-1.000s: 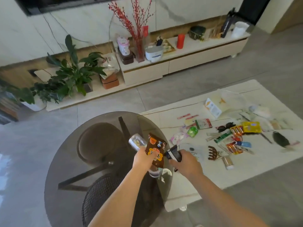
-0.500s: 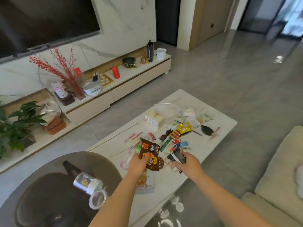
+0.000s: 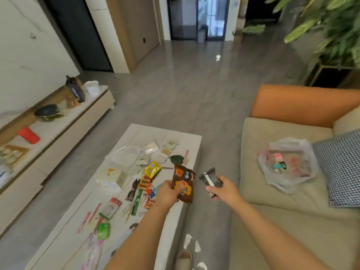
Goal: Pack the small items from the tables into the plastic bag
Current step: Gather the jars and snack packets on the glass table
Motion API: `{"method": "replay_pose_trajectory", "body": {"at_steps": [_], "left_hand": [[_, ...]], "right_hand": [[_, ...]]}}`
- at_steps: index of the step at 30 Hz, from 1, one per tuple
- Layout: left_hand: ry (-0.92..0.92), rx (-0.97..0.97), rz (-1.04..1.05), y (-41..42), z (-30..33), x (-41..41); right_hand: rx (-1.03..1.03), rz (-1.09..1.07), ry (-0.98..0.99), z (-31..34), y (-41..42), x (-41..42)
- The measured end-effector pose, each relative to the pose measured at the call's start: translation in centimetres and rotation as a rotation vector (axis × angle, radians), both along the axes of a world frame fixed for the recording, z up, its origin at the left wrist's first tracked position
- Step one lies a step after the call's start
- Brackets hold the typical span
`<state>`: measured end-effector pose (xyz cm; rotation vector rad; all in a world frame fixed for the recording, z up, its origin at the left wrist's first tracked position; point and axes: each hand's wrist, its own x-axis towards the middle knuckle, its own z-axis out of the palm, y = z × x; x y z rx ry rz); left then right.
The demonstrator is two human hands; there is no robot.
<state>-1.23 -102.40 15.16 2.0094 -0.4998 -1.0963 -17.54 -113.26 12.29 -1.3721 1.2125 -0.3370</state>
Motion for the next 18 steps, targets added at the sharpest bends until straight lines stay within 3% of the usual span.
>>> {"method": "replay_pose_trajectory", "body": {"at_steps": [13,18], "left_hand": [[0.032,-0.004,-0.396,-18.4,-0.3,-1.9],[0.054,0.01,-0.44,-22.9,-1.4,-4.9]], "right_hand": [[0.059,-0.594,-0.139,0.6,-9.8,-4.7],[0.048,-0.756,-0.1,0.1,-12.2,-8.1]]}}
